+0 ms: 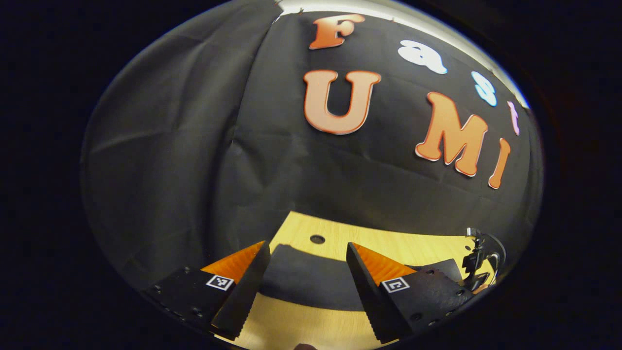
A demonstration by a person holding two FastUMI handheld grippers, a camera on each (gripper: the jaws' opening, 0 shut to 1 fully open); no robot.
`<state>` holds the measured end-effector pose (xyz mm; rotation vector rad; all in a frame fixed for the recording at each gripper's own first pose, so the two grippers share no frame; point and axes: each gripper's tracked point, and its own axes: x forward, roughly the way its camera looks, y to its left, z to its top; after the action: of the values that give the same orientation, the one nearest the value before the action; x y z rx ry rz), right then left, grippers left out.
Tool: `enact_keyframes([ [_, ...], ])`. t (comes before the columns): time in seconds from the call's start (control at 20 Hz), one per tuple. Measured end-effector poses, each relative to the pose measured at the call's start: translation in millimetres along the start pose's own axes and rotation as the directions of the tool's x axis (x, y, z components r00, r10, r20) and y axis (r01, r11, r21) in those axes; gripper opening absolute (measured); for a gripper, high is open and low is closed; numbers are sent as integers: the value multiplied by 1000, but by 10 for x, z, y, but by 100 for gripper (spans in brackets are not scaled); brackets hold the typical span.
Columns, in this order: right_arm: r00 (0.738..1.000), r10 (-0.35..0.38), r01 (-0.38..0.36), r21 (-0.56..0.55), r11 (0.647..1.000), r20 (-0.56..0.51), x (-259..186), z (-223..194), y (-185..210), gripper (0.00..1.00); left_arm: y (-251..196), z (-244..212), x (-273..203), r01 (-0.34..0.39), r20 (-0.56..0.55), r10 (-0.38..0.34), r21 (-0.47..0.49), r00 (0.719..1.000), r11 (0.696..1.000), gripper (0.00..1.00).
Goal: Grasp the waist and the cuffs of the jeans and fold them to make the two legs overlap; first hold the waist and fold one-third of the jeans toward the cuffs, then hold the cuffs and fold the remaining one-third in the same direction to finish folding.
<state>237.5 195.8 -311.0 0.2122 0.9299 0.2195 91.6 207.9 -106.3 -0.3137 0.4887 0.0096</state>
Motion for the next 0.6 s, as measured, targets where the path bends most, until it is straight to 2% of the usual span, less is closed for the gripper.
enact_keyframes([
  [0.1, 1000, -10, 10, 7, 1000, 30, -56, 33, -9, 69, 125, -322, 198, -13, -125, 4, -75, 992, 997, 94],
  [0.2, 999, 16, -18, 35, 999, 49, -159, 96, 14, 71, 220, -626, 387, -38, -254, -8, -173, 967, 984, 97],
  [0.3, 997, 2, -5, 41, 999, 80, -293, 178, -28, 74, 352, -991, 563, -94, -383, -7, -245, 924, 965, 97],
  [0.4, 992, -26, 20, 46, 999, 121, -531, 256, -76, 77, 518, -1280, 728, -172, -487, 14, -282, 873, 944, 98],
  [0.6, 973, -72, 58, 70, 996, 220, -958, 460, -279, 85, 775, -1747, 998, -321, -656, 23, -338, 755, 885, 99],
])
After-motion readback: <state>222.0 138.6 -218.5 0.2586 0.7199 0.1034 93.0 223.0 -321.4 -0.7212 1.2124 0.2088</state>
